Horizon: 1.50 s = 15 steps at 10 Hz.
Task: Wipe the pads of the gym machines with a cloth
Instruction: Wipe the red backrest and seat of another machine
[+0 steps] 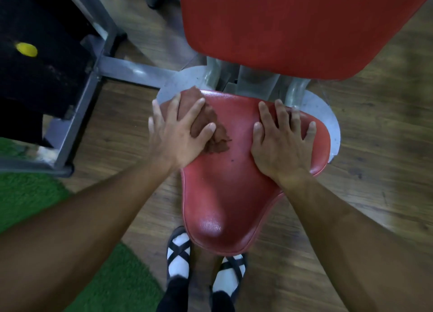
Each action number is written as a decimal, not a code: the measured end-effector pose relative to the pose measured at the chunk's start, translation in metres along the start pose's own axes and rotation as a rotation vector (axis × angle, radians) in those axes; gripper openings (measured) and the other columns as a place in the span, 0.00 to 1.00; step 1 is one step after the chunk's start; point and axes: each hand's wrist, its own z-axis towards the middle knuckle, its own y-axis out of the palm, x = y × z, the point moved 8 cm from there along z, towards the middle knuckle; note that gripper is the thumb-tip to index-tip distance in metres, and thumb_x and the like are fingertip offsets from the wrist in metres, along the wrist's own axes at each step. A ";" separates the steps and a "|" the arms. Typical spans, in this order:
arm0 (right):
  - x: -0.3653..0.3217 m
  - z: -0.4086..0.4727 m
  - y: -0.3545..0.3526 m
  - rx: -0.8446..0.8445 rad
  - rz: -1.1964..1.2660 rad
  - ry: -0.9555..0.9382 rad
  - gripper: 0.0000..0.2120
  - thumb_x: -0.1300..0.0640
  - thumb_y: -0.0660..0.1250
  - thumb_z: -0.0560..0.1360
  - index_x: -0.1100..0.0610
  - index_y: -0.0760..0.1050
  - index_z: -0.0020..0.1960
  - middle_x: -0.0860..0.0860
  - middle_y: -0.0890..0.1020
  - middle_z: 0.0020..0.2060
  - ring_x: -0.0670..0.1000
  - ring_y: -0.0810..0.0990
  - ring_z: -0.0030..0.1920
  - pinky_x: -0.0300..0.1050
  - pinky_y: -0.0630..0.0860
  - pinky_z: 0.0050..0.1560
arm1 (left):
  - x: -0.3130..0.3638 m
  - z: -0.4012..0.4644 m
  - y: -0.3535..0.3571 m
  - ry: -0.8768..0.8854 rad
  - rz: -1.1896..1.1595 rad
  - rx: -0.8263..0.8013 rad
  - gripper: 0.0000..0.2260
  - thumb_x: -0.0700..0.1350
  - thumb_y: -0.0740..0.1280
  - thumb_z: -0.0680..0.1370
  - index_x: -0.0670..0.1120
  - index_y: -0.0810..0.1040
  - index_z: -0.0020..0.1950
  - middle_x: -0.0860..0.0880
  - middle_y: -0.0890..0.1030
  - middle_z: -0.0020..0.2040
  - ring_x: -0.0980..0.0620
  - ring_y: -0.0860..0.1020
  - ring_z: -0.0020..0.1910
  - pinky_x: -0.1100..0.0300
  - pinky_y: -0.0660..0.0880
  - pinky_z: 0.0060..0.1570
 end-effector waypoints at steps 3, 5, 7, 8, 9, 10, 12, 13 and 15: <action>0.000 -0.003 0.000 -0.010 -0.015 -0.001 0.27 0.42 0.42 0.82 0.42 0.47 0.80 0.48 0.50 0.81 0.56 0.47 0.80 0.70 0.43 0.75 | 0.030 -0.056 0.013 0.246 0.068 -0.052 0.31 0.72 0.45 0.74 0.67 0.53 0.78 0.50 0.46 0.82 0.36 0.38 0.78 0.38 0.47 0.75; 0.014 -0.010 -0.001 0.007 0.005 0.041 0.26 0.43 0.42 0.83 0.43 0.48 0.80 0.49 0.52 0.80 0.56 0.47 0.80 0.70 0.44 0.75 | 0.049 -0.069 0.005 0.429 0.171 -0.077 0.32 0.71 0.46 0.74 0.64 0.54 0.78 0.50 0.50 0.82 0.43 0.45 0.80 0.42 0.47 0.76; 0.016 -0.010 0.001 0.007 0.034 0.046 0.26 0.43 0.43 0.83 0.43 0.48 0.80 0.48 0.51 0.81 0.56 0.46 0.80 0.70 0.43 0.75 | 0.063 -0.047 0.013 0.324 0.151 0.019 0.32 0.68 0.45 0.76 0.60 0.56 0.79 0.49 0.51 0.82 0.45 0.47 0.80 0.41 0.45 0.75; 0.016 -0.010 0.000 -0.010 0.052 0.059 0.26 0.43 0.43 0.83 0.42 0.47 0.80 0.47 0.50 0.81 0.55 0.45 0.80 0.71 0.42 0.75 | 0.066 -0.077 0.017 0.313 0.106 0.013 0.34 0.69 0.48 0.75 0.59 0.57 0.79 0.48 0.49 0.82 0.43 0.46 0.80 0.40 0.47 0.74; 0.005 -0.007 0.000 -0.009 0.043 0.040 0.26 0.42 0.43 0.83 0.42 0.47 0.80 0.46 0.49 0.81 0.55 0.44 0.81 0.71 0.41 0.75 | 0.066 -0.117 0.025 0.307 0.101 -0.016 0.33 0.68 0.50 0.77 0.58 0.55 0.80 0.48 0.48 0.82 0.43 0.45 0.80 0.40 0.48 0.74; -0.006 -0.002 -0.001 -0.016 0.023 0.014 0.26 0.42 0.43 0.83 0.43 0.49 0.81 0.46 0.50 0.81 0.55 0.45 0.81 0.71 0.41 0.74 | 0.062 -0.152 0.028 0.270 0.039 0.022 0.30 0.66 0.53 0.78 0.56 0.62 0.78 0.47 0.55 0.81 0.43 0.51 0.80 0.39 0.53 0.73; -0.008 0.001 -0.001 -0.007 0.012 0.016 0.26 0.42 0.43 0.83 0.43 0.50 0.80 0.46 0.50 0.81 0.55 0.46 0.81 0.71 0.41 0.75 | 0.063 -0.153 0.029 0.243 0.035 0.045 0.32 0.66 0.58 0.76 0.54 0.67 0.77 0.45 0.58 0.80 0.43 0.53 0.80 0.39 0.52 0.73; -0.006 0.001 -0.001 -0.022 0.012 0.008 0.26 0.43 0.43 0.83 0.43 0.48 0.81 0.46 0.49 0.81 0.54 0.45 0.81 0.71 0.41 0.75 | 0.071 -0.164 0.034 0.266 0.043 0.076 0.33 0.65 0.59 0.76 0.50 0.67 0.77 0.44 0.59 0.80 0.43 0.53 0.80 0.39 0.52 0.74; -0.008 -0.001 -0.001 -0.021 -0.002 0.007 0.26 0.43 0.43 0.83 0.43 0.48 0.81 0.47 0.49 0.81 0.55 0.44 0.81 0.72 0.41 0.74 | 0.062 -0.143 0.029 0.265 0.041 0.029 0.36 0.69 0.56 0.73 0.54 0.63 0.78 0.44 0.56 0.81 0.44 0.52 0.80 0.40 0.53 0.74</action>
